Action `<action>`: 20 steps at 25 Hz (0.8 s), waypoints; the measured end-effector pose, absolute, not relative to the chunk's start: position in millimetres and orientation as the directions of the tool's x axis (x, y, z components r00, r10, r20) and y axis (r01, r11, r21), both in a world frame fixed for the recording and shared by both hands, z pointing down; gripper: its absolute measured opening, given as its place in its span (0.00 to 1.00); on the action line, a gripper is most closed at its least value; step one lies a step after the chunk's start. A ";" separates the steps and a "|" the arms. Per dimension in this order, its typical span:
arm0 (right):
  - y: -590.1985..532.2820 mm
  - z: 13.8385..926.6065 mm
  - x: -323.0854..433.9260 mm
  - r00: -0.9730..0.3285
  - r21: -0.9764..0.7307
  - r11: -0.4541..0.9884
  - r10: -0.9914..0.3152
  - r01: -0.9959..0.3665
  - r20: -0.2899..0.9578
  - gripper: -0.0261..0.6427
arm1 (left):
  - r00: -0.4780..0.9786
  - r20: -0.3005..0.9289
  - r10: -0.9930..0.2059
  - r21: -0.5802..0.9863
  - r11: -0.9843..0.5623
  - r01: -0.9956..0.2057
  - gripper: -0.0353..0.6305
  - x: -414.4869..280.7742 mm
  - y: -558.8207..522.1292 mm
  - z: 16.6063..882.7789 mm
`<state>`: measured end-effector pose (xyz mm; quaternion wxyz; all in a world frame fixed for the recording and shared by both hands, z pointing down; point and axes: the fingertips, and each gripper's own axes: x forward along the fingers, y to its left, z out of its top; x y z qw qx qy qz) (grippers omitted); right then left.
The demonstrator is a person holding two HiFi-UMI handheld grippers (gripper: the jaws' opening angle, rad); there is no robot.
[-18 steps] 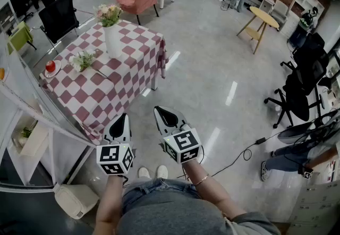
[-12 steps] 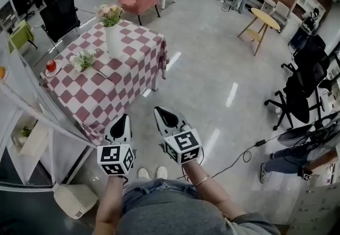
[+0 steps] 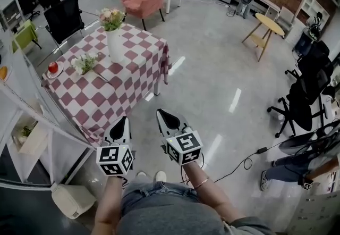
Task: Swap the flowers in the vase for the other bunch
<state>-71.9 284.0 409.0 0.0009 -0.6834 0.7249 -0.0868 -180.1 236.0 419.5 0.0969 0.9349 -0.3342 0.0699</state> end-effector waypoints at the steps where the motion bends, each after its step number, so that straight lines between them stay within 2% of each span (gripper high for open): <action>1: 282.4 409.3 -68.6 -0.066 -0.127 0.051 -0.991 -0.991 0.116 0.05 | 0.763 0.193 -0.617 0.138 -0.753 -0.644 0.08 -179.1 233.9 418.5; 13: 261.5 407.3 -43.6 -0.101 -0.120 0.087 -0.988 -0.989 0.114 0.06 | 0.674 0.187 -0.715 0.111 -0.666 -0.738 0.08 -181.7 202.7 406.7; 20: 237.6 411.3 -24.8 -0.114 -0.137 0.097 -0.986 -0.986 0.118 0.06 | 0.651 0.195 -0.734 0.110 -0.643 -0.758 0.08 -170.3 178.8 408.7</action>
